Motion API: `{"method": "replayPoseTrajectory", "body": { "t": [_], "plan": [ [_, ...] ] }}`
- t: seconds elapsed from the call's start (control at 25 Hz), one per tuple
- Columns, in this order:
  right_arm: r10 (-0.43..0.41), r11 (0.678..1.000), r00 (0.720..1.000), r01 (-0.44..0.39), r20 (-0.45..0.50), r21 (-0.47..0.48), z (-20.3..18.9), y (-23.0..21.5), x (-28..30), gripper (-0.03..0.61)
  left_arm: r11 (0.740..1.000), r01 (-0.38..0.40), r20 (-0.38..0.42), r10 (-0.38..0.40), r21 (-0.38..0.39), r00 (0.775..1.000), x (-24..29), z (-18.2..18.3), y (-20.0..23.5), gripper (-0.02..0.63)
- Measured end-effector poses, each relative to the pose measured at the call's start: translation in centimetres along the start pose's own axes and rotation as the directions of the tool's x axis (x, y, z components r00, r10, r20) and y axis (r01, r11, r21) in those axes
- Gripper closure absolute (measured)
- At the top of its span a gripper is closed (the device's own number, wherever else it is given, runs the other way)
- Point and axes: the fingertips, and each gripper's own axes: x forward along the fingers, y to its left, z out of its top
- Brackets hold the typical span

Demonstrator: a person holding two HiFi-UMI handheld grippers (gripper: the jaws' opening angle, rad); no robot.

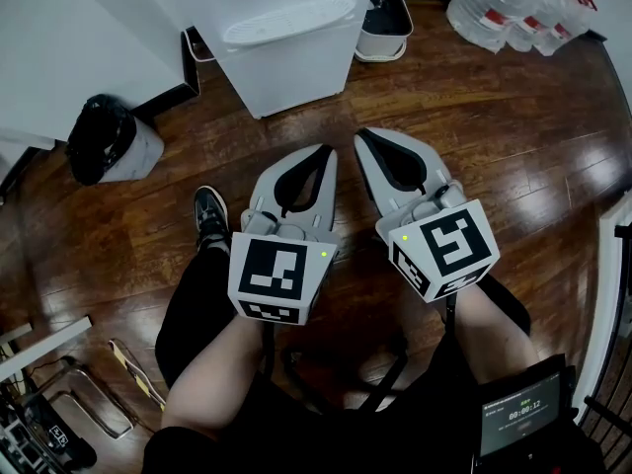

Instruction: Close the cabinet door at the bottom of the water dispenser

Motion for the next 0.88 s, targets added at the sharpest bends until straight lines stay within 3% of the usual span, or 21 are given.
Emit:
{"method": "replayPoseTrajectory", "body": {
  "t": [0.28, 0.88],
  "plan": [
    [0.021, 0.996, 0.994, -0.011, -0.111, 0.088, 0.7, -4.7, 5.8, 0.574, 0.999, -0.001, -0.095, -0.004, -0.053, 0.995, 5.9, 3.1, 3.7, 0.594],
    [0.042, 0.995, 0.997, -0.035, -0.068, 0.096, 1.6, -4.0, 6.4, 0.574, 0.999, -0.002, -0.115, -0.003, -0.042, 0.993, 6.2, 1.9, 3.6, 0.594]
  ]
}}
